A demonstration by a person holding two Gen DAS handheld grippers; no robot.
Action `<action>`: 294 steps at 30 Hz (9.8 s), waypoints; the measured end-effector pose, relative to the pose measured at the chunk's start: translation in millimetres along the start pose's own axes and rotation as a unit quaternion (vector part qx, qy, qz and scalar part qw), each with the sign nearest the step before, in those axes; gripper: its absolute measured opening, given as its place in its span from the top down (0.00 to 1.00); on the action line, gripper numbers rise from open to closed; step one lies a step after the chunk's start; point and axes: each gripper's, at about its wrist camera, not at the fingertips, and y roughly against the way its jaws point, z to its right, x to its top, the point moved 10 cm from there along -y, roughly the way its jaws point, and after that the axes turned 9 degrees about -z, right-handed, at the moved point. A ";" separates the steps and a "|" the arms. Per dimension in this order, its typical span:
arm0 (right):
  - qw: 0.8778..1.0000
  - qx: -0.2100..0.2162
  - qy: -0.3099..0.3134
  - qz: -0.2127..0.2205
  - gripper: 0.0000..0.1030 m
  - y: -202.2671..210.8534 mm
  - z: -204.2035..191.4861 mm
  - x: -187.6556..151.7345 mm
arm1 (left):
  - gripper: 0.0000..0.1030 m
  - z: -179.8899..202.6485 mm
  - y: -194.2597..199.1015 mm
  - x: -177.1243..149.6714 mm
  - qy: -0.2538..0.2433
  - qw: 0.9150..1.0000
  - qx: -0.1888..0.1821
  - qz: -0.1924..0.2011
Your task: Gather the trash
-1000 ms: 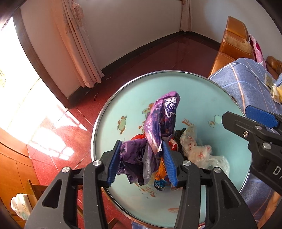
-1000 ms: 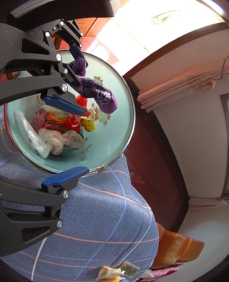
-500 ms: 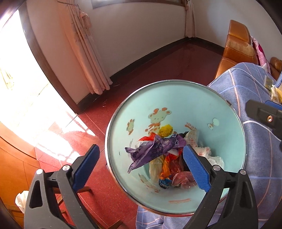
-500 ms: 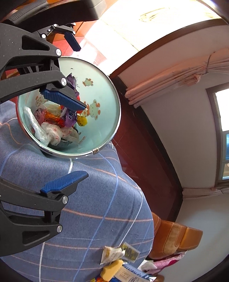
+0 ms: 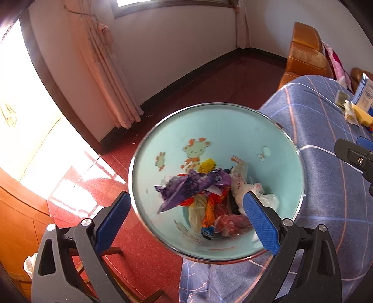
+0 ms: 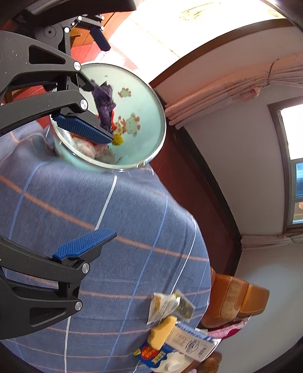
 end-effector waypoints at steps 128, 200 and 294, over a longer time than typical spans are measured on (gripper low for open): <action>0.978 -0.174 -0.111 0.025 0.72 111.7 316.1 -90.3 | 0.81 284.4 84.8 21.5 -0.311 0.933 -0.172 0.050; 0.998 0.014 0.058 0.024 0.71 15.4 -67.2 -11.3 | 0.81 -14.5 17.7 17.9 0.018 0.997 -0.058 0.041; 1.000 0.015 -0.013 -0.014 0.30 -32.6 -39.2 2.7 | 0.06 -35.4 -26.3 29.3 0.043 0.999 -0.015 0.005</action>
